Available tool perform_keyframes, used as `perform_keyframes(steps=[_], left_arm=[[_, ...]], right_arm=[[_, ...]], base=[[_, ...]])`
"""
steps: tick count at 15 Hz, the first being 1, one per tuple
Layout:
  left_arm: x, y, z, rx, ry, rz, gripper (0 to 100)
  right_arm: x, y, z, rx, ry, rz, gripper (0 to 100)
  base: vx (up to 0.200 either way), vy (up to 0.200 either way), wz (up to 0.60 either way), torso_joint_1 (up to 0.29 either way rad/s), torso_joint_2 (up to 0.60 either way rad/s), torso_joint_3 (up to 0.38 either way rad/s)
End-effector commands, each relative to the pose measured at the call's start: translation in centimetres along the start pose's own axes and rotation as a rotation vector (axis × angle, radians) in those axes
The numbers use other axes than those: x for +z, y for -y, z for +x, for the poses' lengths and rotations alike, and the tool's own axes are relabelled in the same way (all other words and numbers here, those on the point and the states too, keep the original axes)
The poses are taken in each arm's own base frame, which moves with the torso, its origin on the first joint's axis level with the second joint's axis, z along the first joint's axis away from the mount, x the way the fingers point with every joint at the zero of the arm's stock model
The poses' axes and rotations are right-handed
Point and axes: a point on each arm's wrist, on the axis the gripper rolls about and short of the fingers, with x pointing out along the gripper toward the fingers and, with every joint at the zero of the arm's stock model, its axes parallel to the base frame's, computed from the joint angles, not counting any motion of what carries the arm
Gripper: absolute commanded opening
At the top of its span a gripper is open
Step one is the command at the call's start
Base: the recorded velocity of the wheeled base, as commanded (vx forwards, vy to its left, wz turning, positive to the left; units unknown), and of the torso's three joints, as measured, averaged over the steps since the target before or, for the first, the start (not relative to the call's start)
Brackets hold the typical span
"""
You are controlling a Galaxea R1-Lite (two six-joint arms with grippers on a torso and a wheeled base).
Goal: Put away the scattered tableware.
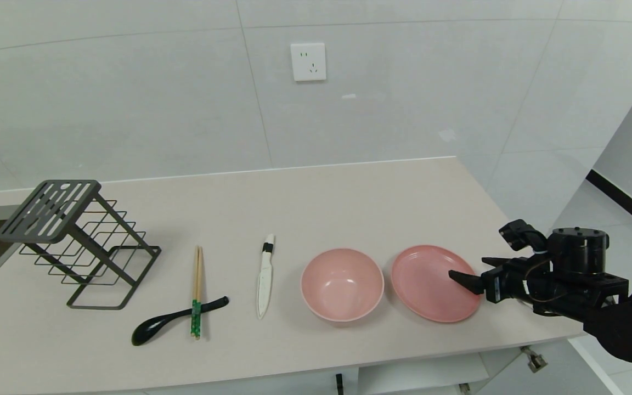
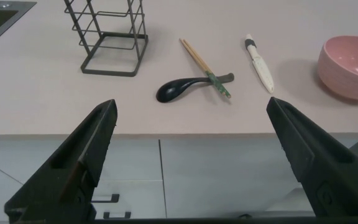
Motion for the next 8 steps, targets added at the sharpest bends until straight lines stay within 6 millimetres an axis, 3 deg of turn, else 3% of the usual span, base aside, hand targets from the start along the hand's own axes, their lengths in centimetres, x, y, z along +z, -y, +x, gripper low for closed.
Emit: perform_keyframes(steps=[1, 8], left_arm=[[0.0, 0.0, 0.0, 0.0, 0.0, -0.001, 100], [0.0, 0.0, 0.0, 0.0, 0.0, -0.001, 100]], right_arm=[[-1.2, -0.2, 0.9, 0.018, -0.041, 0.007, 100], [-1.5, -1.8, 1.5, 0.081, -0.052, -0.014, 100]], base=[[0.0, 0.0, 0.0, 0.0, 0.0, 0.0], [0.0, 0.0, 0.0, 0.0, 0.0, 0.0]])
